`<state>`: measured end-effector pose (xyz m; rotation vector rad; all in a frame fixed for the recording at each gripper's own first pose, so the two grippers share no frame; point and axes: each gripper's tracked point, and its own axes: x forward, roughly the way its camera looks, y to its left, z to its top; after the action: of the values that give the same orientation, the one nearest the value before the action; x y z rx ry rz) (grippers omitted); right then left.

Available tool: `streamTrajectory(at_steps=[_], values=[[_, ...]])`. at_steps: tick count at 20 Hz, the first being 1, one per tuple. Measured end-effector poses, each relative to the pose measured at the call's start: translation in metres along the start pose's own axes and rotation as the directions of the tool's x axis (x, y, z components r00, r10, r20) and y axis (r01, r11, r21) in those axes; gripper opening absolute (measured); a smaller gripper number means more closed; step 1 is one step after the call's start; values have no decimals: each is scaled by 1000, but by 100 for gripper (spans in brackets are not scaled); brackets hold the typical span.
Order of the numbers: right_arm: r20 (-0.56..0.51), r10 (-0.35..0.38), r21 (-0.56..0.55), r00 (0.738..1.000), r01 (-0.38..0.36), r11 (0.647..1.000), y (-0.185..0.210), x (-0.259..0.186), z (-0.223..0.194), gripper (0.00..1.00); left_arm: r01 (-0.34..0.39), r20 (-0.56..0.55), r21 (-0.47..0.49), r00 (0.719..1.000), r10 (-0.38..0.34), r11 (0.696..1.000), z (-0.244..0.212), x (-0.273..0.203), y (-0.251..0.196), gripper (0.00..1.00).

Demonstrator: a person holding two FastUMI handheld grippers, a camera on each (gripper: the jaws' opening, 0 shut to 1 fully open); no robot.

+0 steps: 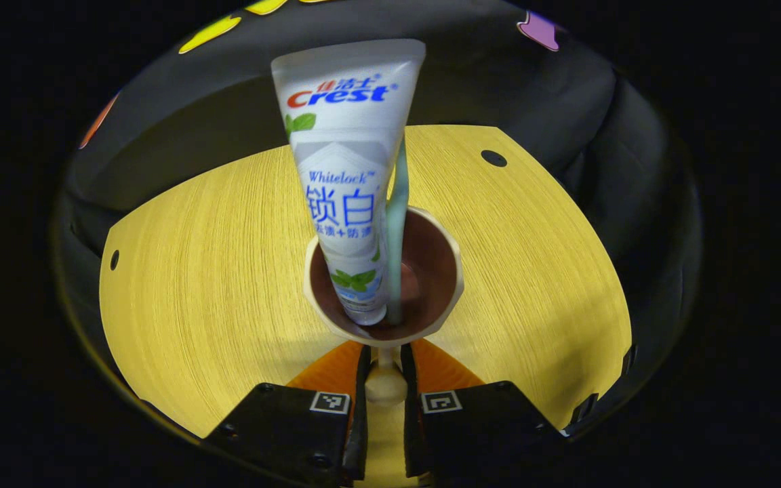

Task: Put the toothbrush and toothpaste on the desktop into the cup, then pick up the cup and place it on the coaster on the desktop.

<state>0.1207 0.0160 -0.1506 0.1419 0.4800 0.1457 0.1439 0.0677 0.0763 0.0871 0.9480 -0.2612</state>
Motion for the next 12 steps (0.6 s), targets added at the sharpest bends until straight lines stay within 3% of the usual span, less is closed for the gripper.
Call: streamTrajectory(at_steps=[3, 8, 9, 10, 11, 12], values=[[-14, -9, 13, 1000, 9, 1000, -8, -1, -6, 92, -1, -40, -33, 999, 0, 999, -8, 1, 10, 24], [-21, -5, 19, 1000, 5, 1000, -12, 3, -9, 96, -7, -43, 9, 999, 7, 1000, 1, -9, 26, 34], [-19, 4, 23, 1000, -4, 1000, -10, 3, -8, 96, -10, -48, 12, 999, 11, 1000, 0, -11, 31, 31], [-18, 13, 24, 1000, -12, 1000, -9, 2, -8, 96, -13, -53, 5, 999, 13, 1000, -1, -15, 35, 46], [-18, 23, 22, 1000, -23, 999, -7, 1, -8, 93, -8, -53, -5, 999, 8, 1000, -2, -21, 39, 44], [-16, 32, 18, 999, -32, 999, -5, 1, -7, 96, 3, -48, -16, 999, -4, 1000, -2, -28, 41, 49]])
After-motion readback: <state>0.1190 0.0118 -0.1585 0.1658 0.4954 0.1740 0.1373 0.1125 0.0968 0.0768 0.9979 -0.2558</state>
